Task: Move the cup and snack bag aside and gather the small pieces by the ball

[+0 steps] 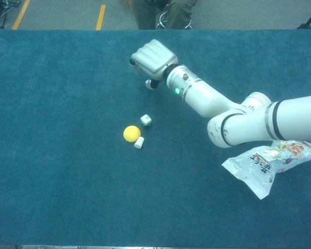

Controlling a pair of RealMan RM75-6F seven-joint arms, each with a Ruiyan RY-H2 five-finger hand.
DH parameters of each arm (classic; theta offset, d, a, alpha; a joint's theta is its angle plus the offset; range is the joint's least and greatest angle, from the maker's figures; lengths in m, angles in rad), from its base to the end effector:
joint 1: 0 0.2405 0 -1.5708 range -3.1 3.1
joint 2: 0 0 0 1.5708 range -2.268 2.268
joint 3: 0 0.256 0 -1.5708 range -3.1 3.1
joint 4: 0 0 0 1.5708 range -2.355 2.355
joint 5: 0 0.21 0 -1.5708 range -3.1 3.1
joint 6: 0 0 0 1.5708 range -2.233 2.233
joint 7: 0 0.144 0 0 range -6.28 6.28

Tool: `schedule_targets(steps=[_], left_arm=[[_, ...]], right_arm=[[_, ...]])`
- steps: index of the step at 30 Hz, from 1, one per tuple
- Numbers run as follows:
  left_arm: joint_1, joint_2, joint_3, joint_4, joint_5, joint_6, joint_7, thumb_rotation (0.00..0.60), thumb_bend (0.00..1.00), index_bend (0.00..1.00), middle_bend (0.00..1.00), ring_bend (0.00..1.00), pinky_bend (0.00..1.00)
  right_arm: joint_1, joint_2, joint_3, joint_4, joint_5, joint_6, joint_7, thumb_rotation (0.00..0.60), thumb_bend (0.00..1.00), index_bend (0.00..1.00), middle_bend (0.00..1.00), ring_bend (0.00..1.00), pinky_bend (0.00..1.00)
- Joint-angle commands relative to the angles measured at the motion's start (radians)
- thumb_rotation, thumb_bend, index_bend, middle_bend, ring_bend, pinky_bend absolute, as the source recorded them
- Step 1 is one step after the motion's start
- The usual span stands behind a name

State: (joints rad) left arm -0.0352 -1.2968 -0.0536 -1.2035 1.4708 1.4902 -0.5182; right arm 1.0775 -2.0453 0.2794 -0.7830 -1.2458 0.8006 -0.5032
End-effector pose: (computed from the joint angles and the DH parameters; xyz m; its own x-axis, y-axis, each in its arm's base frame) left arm -0.3827 0.1670 0.1484 0.1162 -0.0369 0.9925 0.9901 0.0833 -0.1128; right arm -0.0451 -0.3965 -0.1307 0.7255 0.0137 0.6881 -0.5546 -0.5804 0.5963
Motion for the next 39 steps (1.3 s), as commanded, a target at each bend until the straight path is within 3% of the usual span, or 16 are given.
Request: schedule_targets(steps=[1,9,22,31,39], left_arm=[[0.003,-0.003,0.001,0.008,-0.001,0.001,-0.01,0.6,0.31,0.55,0.5,0.34,0.5],[0.008,-0.008,0.001,0.027,-0.001,0.006,-0.032,0.6,0.31,0.55,0.5,0.34,0.5],[0.011,-0.011,0.003,0.031,0.002,0.005,-0.031,0.6,0.31,0.55,0.5,0.34,0.5],[0.009,-0.014,0.003,0.032,0.004,0.002,-0.028,0.6,0.31,0.55,0.5,0.34,0.5],[0.005,-0.019,0.003,0.032,0.003,-0.005,-0.022,0.6,0.31,0.55,0.5,0.34,0.5]], right_arm=[[0.057,-0.06,0.005,0.111,-0.029,-0.025,0.037,0.6,0.2,0.49,0.48,0.36,0.42],[0.089,-0.113,-0.01,0.233,-0.044,-0.071,0.098,0.6,0.2,0.49,0.46,0.34,0.42],[0.104,-0.122,0.005,0.294,-0.025,-0.099,0.095,0.6,0.2,0.47,0.41,0.3,0.42],[0.09,-0.074,0.006,0.213,-0.011,-0.113,0.079,0.6,0.2,0.47,0.4,0.29,0.41],[0.07,0.004,0.014,0.064,0.044,-0.133,-0.019,0.6,0.2,0.46,0.39,0.28,0.41]])
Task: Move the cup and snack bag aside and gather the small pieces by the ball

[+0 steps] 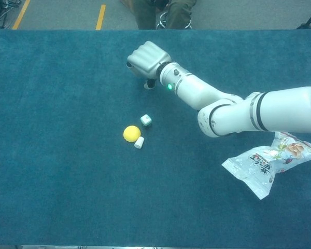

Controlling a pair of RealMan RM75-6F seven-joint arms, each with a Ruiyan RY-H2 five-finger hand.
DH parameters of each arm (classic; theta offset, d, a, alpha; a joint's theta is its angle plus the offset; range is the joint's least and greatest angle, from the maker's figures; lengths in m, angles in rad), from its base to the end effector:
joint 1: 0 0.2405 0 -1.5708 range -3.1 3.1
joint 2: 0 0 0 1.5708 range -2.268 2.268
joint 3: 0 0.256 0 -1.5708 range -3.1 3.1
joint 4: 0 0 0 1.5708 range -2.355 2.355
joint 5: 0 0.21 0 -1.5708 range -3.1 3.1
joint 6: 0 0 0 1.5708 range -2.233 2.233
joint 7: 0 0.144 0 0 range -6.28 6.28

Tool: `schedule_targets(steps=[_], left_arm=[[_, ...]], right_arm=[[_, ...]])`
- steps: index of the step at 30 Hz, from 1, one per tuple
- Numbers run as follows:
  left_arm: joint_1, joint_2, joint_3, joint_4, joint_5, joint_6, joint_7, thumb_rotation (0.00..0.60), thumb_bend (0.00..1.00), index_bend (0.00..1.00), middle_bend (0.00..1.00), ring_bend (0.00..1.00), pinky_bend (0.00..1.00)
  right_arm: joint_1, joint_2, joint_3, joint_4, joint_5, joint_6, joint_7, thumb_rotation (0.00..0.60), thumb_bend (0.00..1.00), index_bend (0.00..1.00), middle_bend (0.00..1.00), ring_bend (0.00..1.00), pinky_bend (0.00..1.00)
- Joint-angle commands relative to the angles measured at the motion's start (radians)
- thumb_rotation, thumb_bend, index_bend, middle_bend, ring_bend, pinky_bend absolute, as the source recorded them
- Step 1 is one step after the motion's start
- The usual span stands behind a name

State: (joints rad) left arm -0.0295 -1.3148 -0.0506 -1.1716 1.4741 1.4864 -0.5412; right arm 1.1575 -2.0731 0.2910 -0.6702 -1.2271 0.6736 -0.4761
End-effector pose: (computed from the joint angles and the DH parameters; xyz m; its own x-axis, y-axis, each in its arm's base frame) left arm -0.3874 0.1642 0.1449 0.1074 -0.0310 0.9937 0.9905 0.0894 -0.1042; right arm -0.0371 -0.4125 -0.1405 0.7756 -0.0244 0.6308 -0.5152 -0.6019 0.6102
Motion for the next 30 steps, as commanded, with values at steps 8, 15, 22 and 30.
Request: schedule_targets(steps=[8,15,22,30], left_arm=[[-0.004,-0.006,0.0,-0.003,0.001,-0.005,0.009,0.6,0.31,0.55,0.5,0.34,0.5],[-0.008,-0.006,-0.001,-0.017,0.003,-0.005,0.028,0.6,0.31,0.55,0.5,0.34,0.5],[-0.009,-0.001,-0.002,-0.034,0.0,-0.006,0.047,0.6,0.31,0.55,0.5,0.34,0.5],[-0.003,-0.004,0.001,-0.027,-0.007,-0.011,0.04,0.6,0.31,0.55,0.5,0.34,0.5]], right_arm=[[-0.033,0.11,-0.004,-0.187,0.114,-0.011,-0.192,0.6,0.2,0.46,0.39,0.28,0.41],[-0.059,0.173,-0.032,-0.285,0.196,0.007,-0.297,0.6,0.2,0.46,0.39,0.28,0.41],[-0.068,0.177,-0.052,-0.278,0.254,0.009,-0.313,0.6,0.2,0.46,0.39,0.28,0.41],[-0.045,0.134,-0.063,-0.204,0.234,-0.001,-0.26,0.6,0.2,0.46,0.39,0.28,0.41]])
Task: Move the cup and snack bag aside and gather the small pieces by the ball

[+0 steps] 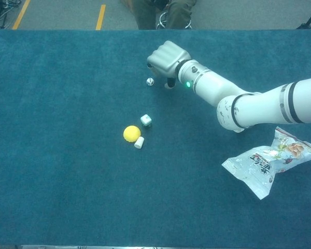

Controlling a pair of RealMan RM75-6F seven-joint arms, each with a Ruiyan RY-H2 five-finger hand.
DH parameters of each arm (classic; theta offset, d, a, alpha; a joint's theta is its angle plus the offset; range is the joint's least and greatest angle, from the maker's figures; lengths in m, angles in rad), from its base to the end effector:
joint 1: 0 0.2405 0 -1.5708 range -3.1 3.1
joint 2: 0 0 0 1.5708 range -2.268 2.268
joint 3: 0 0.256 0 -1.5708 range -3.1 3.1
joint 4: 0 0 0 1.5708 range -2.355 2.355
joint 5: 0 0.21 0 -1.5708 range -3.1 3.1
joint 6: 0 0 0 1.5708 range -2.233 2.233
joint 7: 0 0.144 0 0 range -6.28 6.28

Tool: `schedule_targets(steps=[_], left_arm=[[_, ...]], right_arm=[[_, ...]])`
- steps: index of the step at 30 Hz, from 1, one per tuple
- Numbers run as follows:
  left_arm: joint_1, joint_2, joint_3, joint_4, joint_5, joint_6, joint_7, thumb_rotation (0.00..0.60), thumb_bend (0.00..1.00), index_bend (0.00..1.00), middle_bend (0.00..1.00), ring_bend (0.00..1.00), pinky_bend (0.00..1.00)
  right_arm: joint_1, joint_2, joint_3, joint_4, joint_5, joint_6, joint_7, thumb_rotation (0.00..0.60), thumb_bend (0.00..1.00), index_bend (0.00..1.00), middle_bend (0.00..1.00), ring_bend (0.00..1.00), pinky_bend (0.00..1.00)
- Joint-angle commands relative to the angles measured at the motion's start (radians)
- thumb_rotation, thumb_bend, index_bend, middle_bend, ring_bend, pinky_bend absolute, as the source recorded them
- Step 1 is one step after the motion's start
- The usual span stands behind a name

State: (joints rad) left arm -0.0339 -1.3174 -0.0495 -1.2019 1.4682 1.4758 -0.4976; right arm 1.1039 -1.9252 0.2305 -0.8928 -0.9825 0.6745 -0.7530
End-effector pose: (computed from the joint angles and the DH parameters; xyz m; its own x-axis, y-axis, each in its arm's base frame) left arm -0.3829 0.1656 0.1386 0.1167 -0.0190 0.9930 0.9889 0.0950 -0.1144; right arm -0.0692 -0.4107 -0.1167 0.8453 -0.0694 0.5297 -0.4713 -0.5638 0.6783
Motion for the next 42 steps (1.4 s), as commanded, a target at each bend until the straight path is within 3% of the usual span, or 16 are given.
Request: schedule_targets(steps=[1,42], left_arm=[[0.002,-0.002,0.0,0.005,-0.002,0.0,-0.006,0.6,0.31,0.55,0.5,0.34,0.5],[0.02,-0.014,0.003,0.049,-0.001,0.009,-0.06,0.6,0.31,0.55,0.5,0.34,0.5]], right_arm=[[0.011,-0.019,-0.003,0.026,-0.015,-0.003,0.025,0.6,0.2,0.46,0.39,0.28,0.41],[0.065,-0.18,-0.002,0.321,-0.181,-0.007,0.261,0.6,0.25,0.46,0.39,0.28,0.41]])
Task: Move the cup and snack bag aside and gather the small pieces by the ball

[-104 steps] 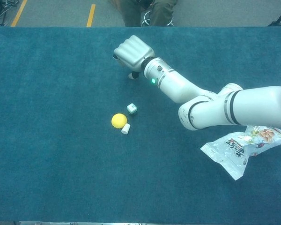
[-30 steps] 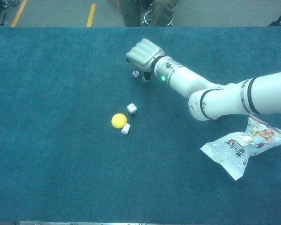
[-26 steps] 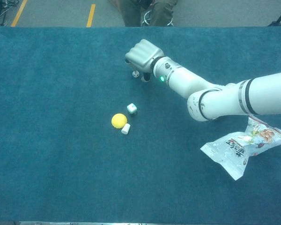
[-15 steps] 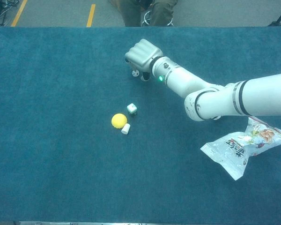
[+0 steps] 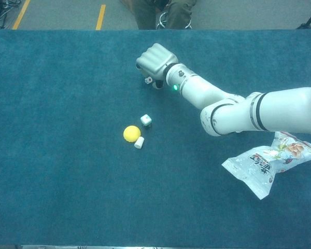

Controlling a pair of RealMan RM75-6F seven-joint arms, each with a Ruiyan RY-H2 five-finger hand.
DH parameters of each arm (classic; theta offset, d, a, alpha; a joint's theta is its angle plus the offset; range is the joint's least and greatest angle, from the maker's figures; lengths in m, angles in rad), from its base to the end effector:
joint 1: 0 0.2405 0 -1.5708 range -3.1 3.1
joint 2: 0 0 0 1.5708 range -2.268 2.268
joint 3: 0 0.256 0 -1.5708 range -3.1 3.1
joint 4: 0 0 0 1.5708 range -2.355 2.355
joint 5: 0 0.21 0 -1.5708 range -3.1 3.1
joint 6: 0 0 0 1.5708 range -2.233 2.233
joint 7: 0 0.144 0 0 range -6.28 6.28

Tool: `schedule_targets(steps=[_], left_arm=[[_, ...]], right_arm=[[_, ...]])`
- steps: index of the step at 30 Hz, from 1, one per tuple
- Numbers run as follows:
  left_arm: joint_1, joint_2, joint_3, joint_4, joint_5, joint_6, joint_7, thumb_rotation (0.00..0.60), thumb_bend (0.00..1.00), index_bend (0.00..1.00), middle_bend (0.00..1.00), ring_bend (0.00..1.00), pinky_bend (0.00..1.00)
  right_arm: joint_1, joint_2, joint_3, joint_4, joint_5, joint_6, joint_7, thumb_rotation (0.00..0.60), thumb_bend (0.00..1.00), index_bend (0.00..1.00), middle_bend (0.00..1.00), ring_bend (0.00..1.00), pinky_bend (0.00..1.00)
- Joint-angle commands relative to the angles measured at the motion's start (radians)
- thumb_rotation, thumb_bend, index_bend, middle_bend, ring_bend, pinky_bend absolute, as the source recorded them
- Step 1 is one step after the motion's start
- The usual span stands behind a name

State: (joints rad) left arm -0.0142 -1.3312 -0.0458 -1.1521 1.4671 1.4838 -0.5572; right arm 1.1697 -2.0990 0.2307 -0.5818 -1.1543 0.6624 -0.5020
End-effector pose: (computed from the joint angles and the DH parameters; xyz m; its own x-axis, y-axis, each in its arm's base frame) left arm -0.3928 0.1572 0.1409 0.0947 -0.0281 0.9951 0.9894 0.1130 -0.0910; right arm -0.0557 -0.4200 -0.1430 0.8202 -0.0325 0.5712 -0.4864 -0.5652 0.6663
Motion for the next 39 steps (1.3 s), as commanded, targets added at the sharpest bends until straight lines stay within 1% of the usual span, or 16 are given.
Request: schedule_targets(steps=[1,20,30,39], left_arm=[[0.0,0.0,-0.001,-0.001,0.0,0.001,0.0,0.6,0.31,0.55,0.5,0.34,0.5],[0.005,0.0,0.002,-0.002,0.004,0.004,0.0,0.6,0.31,0.55,0.5,0.34,0.5],[0.006,-0.001,0.002,0.0,0.006,0.007,-0.005,0.6,0.31,0.55,0.5,0.34,0.5],[0.005,-0.001,0.002,-0.002,0.006,0.006,-0.002,0.6,0.31,0.55,0.5,0.34,0.5]], right_arm=[[-0.001,-0.009,-0.002,0.016,-0.014,0.007,0.015,0.6,0.25,0.46,0.39,0.28,0.41],[0.004,-0.066,-0.002,0.122,-0.081,0.024,0.095,0.6,0.25,0.46,0.4,0.28,0.41],[0.0,-0.095,-0.006,0.176,-0.121,0.059,0.155,0.6,0.25,0.52,0.44,0.3,0.41],[-0.002,-0.108,-0.011,0.208,-0.144,0.056,0.182,0.6,0.25,0.54,0.44,0.3,0.41]])
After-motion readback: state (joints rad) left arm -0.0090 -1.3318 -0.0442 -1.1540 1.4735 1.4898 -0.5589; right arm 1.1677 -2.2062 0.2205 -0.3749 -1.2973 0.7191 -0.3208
